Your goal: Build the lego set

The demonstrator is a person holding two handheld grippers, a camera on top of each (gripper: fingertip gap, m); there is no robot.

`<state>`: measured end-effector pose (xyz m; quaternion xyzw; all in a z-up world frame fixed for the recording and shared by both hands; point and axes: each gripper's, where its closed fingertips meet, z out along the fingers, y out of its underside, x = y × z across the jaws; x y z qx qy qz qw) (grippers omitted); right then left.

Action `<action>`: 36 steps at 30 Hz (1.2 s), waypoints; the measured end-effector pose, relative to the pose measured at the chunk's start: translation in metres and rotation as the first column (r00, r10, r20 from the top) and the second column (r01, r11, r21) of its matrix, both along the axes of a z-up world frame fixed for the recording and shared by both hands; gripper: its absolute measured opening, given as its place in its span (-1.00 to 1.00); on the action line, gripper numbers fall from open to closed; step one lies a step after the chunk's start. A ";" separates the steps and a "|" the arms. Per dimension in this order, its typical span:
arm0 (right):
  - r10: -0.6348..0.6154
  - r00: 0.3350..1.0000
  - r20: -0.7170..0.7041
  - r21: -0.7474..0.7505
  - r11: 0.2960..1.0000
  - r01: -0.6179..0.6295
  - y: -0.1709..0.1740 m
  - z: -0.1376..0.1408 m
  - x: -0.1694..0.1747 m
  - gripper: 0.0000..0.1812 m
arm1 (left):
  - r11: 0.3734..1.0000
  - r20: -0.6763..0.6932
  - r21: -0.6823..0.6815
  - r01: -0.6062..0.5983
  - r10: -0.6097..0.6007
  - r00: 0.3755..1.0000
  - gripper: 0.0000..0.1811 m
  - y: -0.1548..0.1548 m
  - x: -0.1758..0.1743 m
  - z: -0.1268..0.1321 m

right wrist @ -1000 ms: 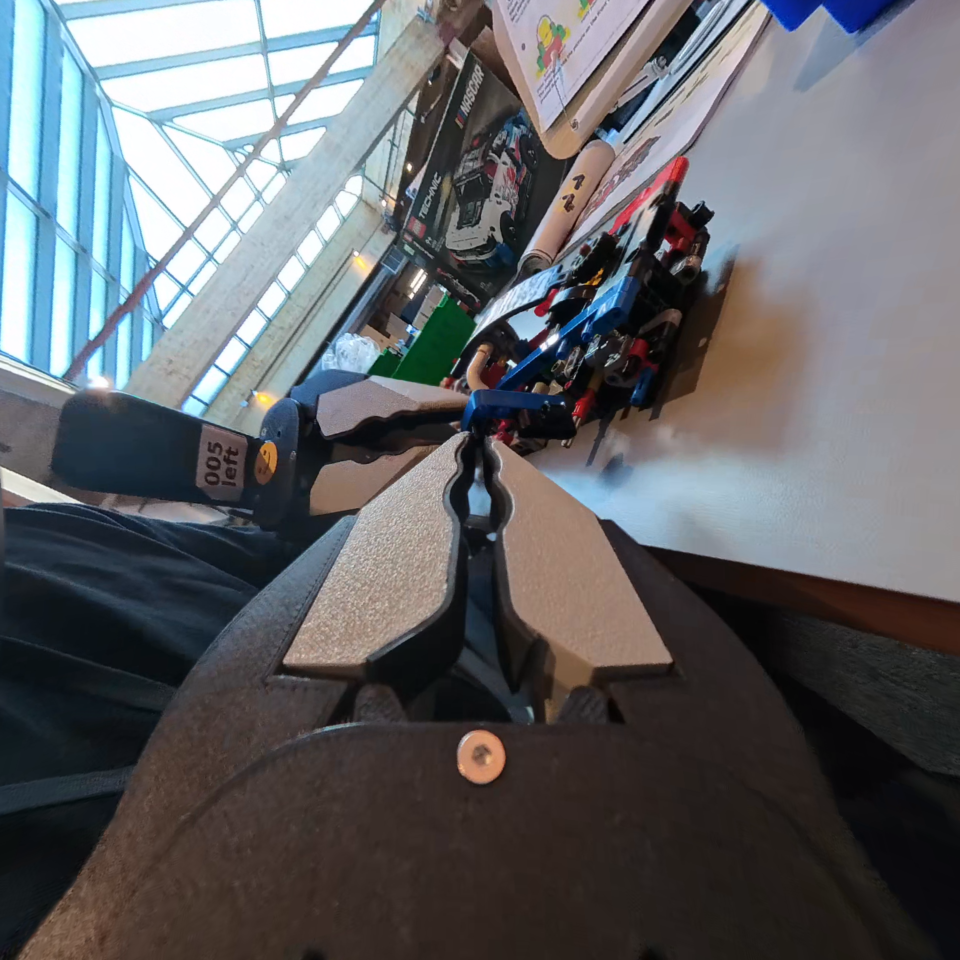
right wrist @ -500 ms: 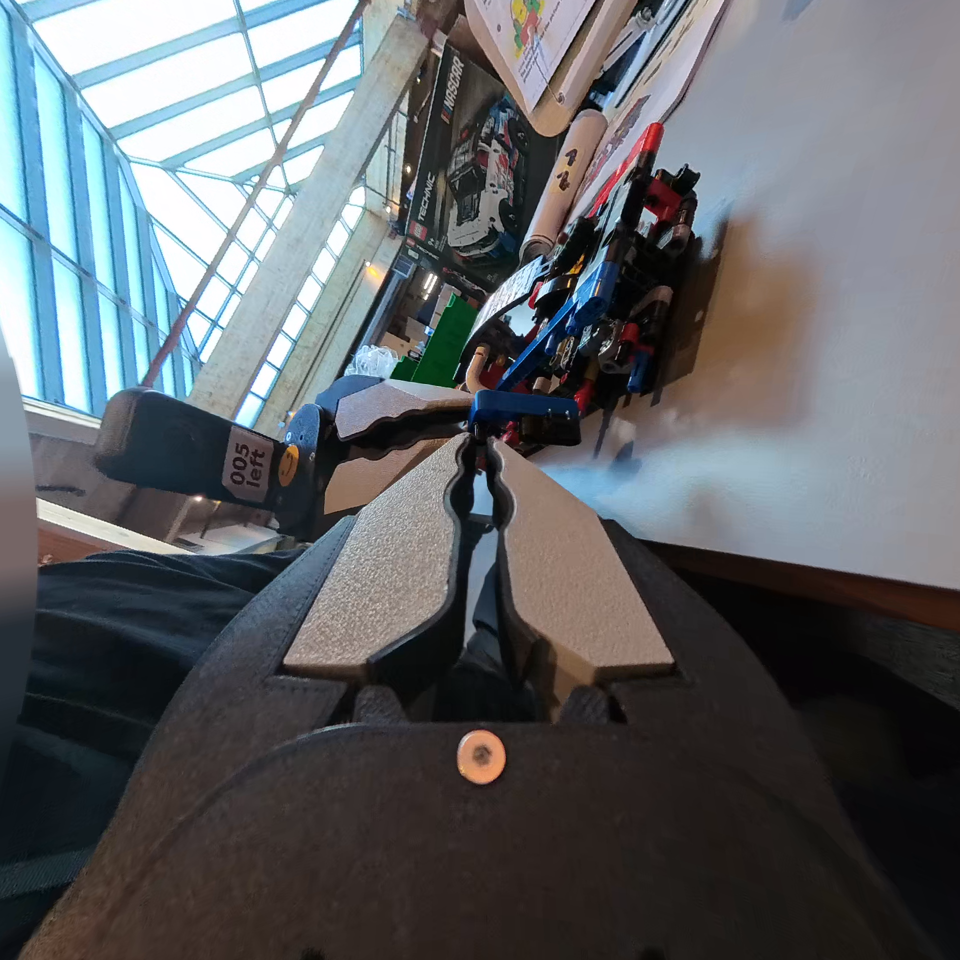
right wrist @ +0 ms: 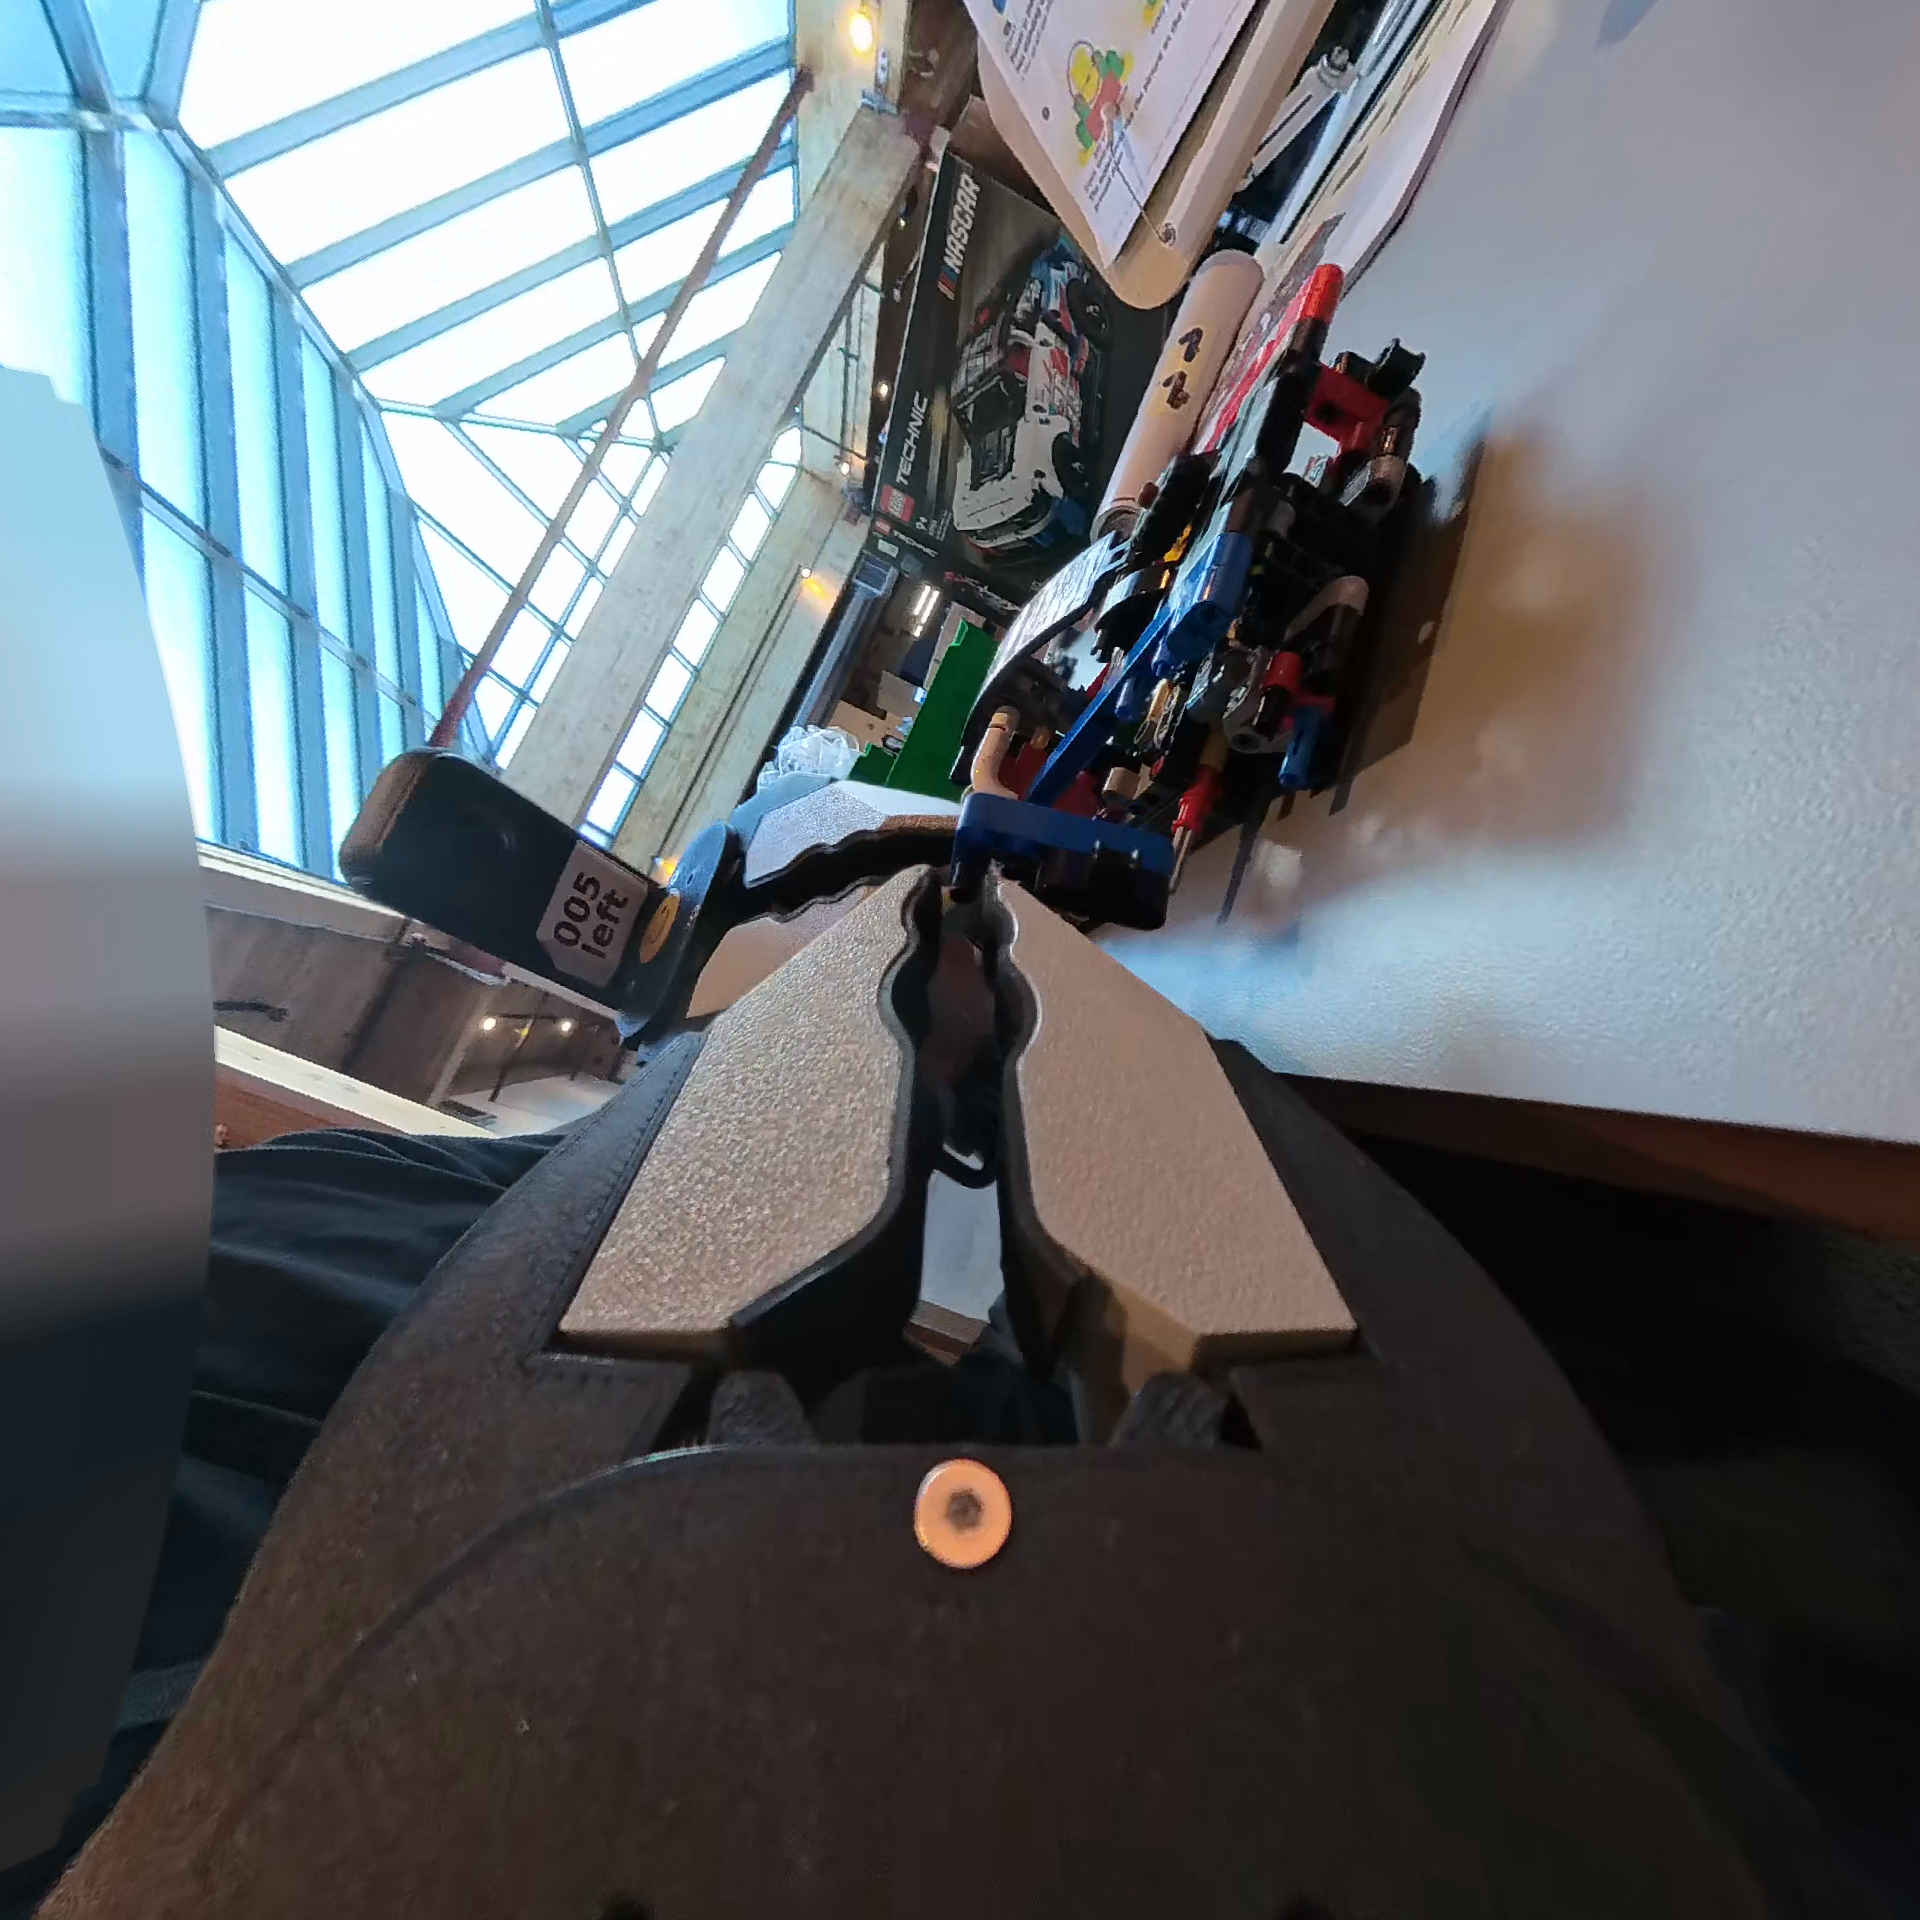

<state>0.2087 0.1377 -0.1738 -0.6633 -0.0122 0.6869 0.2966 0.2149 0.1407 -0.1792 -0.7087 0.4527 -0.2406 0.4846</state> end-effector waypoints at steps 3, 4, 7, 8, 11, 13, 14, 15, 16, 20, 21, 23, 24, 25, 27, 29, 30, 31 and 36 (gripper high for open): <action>0.003 1.000 -0.026 0.001 1.000 -0.003 -0.001 0.002 0.000 -0.97 | 1.000 0.046 -0.009 -0.007 0.008 0.999 -0.93 -0.001 0.000 0.004; 0.001 0.999 -0.042 0.005 1.000 -0.001 -0.001 0.004 0.001 -0.98 | 1.000 0.069 -0.017 -0.012 0.014 0.998 -0.93 -0.001 0.000 0.006; -0.002 0.997 -0.076 0.010 1.000 0.002 0.000 0.008 0.002 -0.99 | 0.996 0.163 -0.086 -0.037 0.051 0.985 -0.92 -0.002 0.001 0.008; -0.005 0.997 -0.081 0.010 1.000 0.006 0.000 0.007 0.002 -0.99 | 0.994 0.180 -0.099 -0.042 0.060 0.982 -0.92 -0.002 0.001 0.006; -0.025 0.995 -0.099 0.002 1.000 0.025 0.000 0.006 0.001 -0.98 | 0.994 0.196 -0.098 -0.056 0.075 0.978 -0.92 -0.002 0.000 0.005; -0.040 0.993 -0.107 0.002 0.999 0.040 0.000 0.006 0.001 -0.99 | 0.994 0.192 -0.083 -0.066 0.081 0.978 -0.92 -0.001 0.000 0.005; -0.050 0.994 -0.100 0.008 0.999 0.051 0.001 0.005 0.001 -0.98 | 0.995 0.180 -0.064 -0.070 0.080 0.980 -0.92 -0.001 0.000 0.004; -0.065 0.994 -0.092 0.014 0.998 0.067 0.002 0.005 0.001 -0.98 | 0.997 0.161 -0.037 -0.075 0.080 0.984 -0.92 0.000 0.000 0.003; -0.082 0.993 -0.089 0.015 0.996 0.083 0.003 0.004 0.001 -0.99 | 0.997 0.135 -0.002 -0.080 0.079 0.988 -0.93 0.001 0.000 0.003; -0.097 0.985 -0.144 -0.021 0.995 0.095 0.003 0.005 0.001 -0.97 | 0.993 0.077 0.082 -0.079 0.073 0.994 -0.93 0.001 0.001 0.004; -0.100 0.984 -0.146 -0.025 0.995 0.098 0.003 0.004 0.001 -0.97 | 0.994 0.069 0.079 -0.078 0.072 0.995 -0.93 0.000 0.001 0.002; -0.118 0.985 -0.126 -0.016 0.993 0.117 0.002 0.002 0.001 -0.97 | 0.995 0.049 0.076 -0.067 0.063 0.997 -0.93 0.000 0.001 0.001; -0.127 0.986 -0.111 -0.004 0.992 0.127 0.002 0.001 0.000 -0.97 | 0.995 0.032 0.081 -0.063 0.061 0.998 -0.93 0.000 0.000 0.000; -0.135 0.987 -0.092 0.010 0.991 0.137 0.002 0.000 0.000 -0.99 | 0.994 0.012 0.095 -0.063 0.062 0.998 -0.93 0.000 0.000 -0.001; -0.151 0.986 -0.072 0.043 0.987 0.154 0.003 0.000 -0.001 -0.98 | 0.991 -0.016 0.115 -0.066 0.068 0.998 -0.90 -0.001 -0.001 0.000; -0.179 0.982 -0.056 0.085 0.979 0.183 0.004 0.002 -0.001 -1.00 | 0.995 -0.022 0.089 -0.043 0.045 0.999 -0.78 -0.005 0.001 0.002; -0.193 0.980 -0.044 0.107 0.975 0.197 0.004 0.004 -0.001 -1.00 | 0.998 -0.019 0.054 -0.024 0.025 1.000 -0.73 -0.008 0.002 0.004; -0.210 0.977 -0.028 0.120 0.970 0.212 0.004 0.004 -0.001 -1.00 | 1.000 -0.017 0.004 -0.005 0.005 1.000 -0.70 -0.010 0.002 0.005; -0.272 0.962 0.014 0.127 0.955 0.268 0.001 0.001 -0.003 -1.00 | 0.992 -0.129 -0.108 0.064 -0.078 0.989 -0.39 0.005 -0.025 0.030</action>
